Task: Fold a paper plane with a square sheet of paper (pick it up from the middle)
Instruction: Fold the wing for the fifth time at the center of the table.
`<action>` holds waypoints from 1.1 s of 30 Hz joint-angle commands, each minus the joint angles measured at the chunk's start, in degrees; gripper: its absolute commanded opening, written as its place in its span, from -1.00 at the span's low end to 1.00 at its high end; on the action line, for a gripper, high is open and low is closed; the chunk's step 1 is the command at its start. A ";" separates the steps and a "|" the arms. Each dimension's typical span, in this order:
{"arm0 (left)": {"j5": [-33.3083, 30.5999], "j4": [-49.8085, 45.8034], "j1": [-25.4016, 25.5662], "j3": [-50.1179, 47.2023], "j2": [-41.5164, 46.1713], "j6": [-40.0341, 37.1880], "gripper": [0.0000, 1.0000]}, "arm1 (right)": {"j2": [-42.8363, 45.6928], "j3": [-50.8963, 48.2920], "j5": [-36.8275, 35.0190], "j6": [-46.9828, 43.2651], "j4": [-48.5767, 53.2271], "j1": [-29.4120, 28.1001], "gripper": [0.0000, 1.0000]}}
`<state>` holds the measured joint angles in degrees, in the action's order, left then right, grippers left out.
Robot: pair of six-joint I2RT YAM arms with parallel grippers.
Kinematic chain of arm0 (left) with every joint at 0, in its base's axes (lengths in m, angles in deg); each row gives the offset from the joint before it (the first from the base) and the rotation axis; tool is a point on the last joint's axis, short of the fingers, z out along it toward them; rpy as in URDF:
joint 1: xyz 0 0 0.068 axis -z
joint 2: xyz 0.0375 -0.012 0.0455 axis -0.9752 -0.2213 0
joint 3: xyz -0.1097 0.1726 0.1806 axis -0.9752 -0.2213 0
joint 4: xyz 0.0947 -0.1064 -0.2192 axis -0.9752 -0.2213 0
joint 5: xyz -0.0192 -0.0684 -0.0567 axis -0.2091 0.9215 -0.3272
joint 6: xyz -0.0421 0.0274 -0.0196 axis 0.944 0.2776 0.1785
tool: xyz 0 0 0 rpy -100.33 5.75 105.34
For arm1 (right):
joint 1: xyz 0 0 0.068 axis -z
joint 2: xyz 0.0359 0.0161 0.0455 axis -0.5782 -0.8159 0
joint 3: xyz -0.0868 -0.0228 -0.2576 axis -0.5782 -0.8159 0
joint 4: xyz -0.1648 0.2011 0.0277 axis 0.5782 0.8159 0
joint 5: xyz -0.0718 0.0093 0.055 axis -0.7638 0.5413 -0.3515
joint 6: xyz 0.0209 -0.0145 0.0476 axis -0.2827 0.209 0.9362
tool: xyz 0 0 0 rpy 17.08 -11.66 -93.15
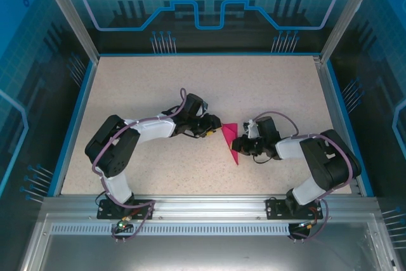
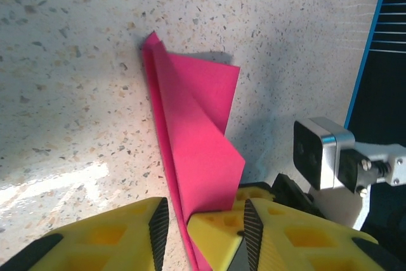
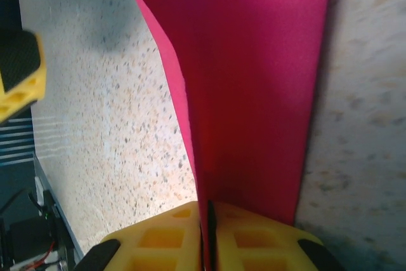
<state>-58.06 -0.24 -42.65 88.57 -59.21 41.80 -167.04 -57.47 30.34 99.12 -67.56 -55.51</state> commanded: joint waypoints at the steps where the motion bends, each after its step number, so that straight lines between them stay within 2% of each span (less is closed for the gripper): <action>1: 2.61 1.63 0.95 2.54 -1.22 -1.19 -0.26 | -1.55 -1.41 1.66 2.68 -1.81 1.87 -0.76; 18: 4.44 9.07 3.05 7.98 -10.93 -2.45 -0.35 | -6.39 -3.18 3.25 7.83 -3.32 4.23 -0.78; 33: 2.91 7.42 2.96 11.69 -17.90 -5.39 -0.36 | -10.16 -3.66 3.87 8.82 -4.47 5.76 -0.81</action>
<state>-54.80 7.80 -39.87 98.45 -75.47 38.39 -173.34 -59.42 40.41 108.32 -77.51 -49.79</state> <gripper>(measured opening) 0.317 0.095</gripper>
